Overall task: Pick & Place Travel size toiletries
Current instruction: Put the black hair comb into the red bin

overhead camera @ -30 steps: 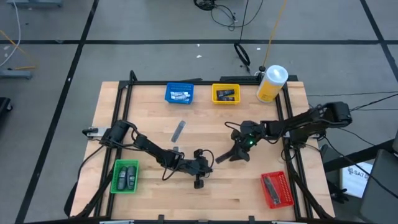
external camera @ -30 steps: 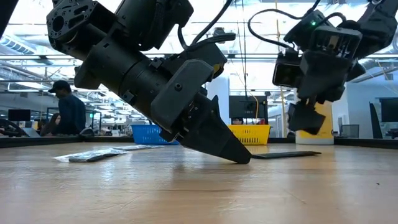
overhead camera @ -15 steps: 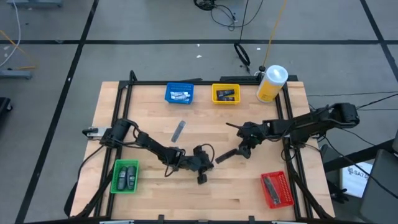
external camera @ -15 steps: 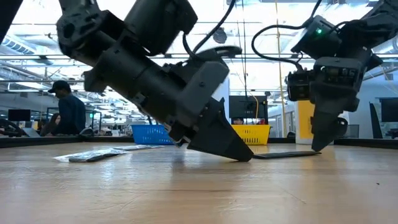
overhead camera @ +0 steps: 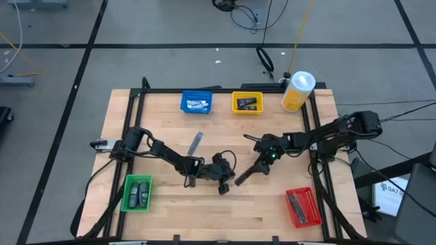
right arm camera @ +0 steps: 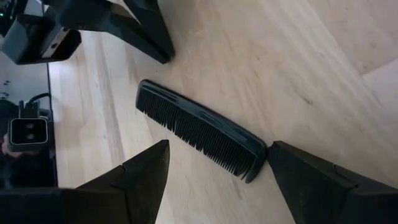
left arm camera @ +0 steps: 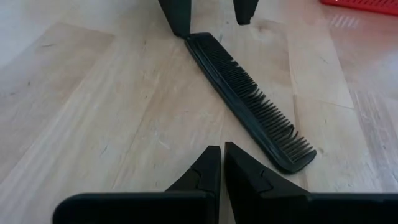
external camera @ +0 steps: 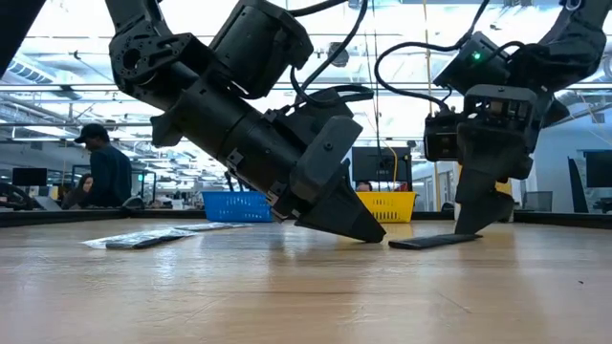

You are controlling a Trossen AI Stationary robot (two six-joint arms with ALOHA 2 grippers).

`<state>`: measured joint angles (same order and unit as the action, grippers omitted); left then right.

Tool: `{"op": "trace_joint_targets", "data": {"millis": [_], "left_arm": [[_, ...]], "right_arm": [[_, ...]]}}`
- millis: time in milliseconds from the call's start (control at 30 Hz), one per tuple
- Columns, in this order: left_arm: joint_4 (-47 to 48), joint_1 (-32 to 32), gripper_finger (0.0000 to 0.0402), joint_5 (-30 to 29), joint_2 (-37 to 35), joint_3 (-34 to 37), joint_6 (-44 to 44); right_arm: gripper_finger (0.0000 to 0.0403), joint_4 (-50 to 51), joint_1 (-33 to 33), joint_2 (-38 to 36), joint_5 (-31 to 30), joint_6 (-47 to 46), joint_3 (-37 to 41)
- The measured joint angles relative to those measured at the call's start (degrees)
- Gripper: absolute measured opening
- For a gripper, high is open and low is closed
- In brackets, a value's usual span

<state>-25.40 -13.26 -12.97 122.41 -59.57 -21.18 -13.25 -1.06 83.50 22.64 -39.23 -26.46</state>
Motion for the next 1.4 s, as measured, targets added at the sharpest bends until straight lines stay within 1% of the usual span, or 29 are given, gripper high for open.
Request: {"op": "trace_joint_targets", "data": {"millis": [100,200,300,400,500,533,733,800,967,1033,1133,1200,1267,1367,1400], "left_arm": [[0.21,-0.09,0.0026,-0.21,-0.12,0.0,0.05],[-0.08,-0.62,0.0026,1.12,-1.15,0.07,1.32],[-0.34,-2.13,0.0026,2.03,-2.11,0.13,2.87],[-3.79,-3.94,0.0026,3.79,-2.25,0.13,1.92],[-9.57,-4.94,0.0026,6.61,-1.79,-0.08,0.96],[-9.92,-5.02,0.0026,6.96,-1.53,-0.48,0.93],[-6.0,-4.6,0.0026,5.6,-0.05,-1.36,0.08],[-4.77,-3.98,0.0026,4.74,0.33,-1.42,-0.31],[3.39,-2.29,0.0026,-0.8,-0.73,-1.57,-0.49],[6.73,-1.6,0.0026,-2.8,-1.93,-1.57,-0.52],[10.04,-1.3,0.0026,-4.69,-4.12,-1.49,-0.57],[10.67,-1.75,0.0026,-4.63,-5.37,-1.38,-0.51],[9.39,-2.47,0.0026,-3.54,-6.04,-1.31,0.3],[4.9,-3.38,0.0026,0.89,-6.1,-1.42,1.61],[3.55,-3.6,0.0026,1.55,-5.51,-1.42,1.29]], "right_arm": [[0.0269,-0.02,0.02,-0.67,0.08,1.21,0.03],[0.0269,0.34,0.02,-1.25,0.06,1.74,0.08],[0.0269,-0.24,1.28,-1.7,-0.9,5.46,0.18],[0.0269,-1.7,4.69,-1.7,-6.49,8.08,0.24],[0.0269,-2.11,8.08,-1.35,-12.33,8.74,0.23],[0.0269,-2.2,9.03,-1.29,-13.78,8.52,0.22],[0.027,-4.07,13.38,-0.25,-19.07,7.05,0.22],[0.027,-5.62,14.54,0.49,-19.34,7.02,0.17],[0.027,-9.27,17.86,2.47,-18.83,7.17,0.17],[0.027,-10.06,19.32,3.2,-20.93,6.96,0.09],[0.027,-10.39,21.26,3.81,-25.77,6.28,0.09],[0.027,-10.63,21.84,4.05,-27.67,5.22,0.09],[0.027,-10.83,22.03,4.13,-28.27,4.64,0.09],[0.027,-11.31,21.72,4.13,-28.29,5.98,0.1],[0.027,-11.8,21.44,4.17,-28.36,6.57,0.11]]}}
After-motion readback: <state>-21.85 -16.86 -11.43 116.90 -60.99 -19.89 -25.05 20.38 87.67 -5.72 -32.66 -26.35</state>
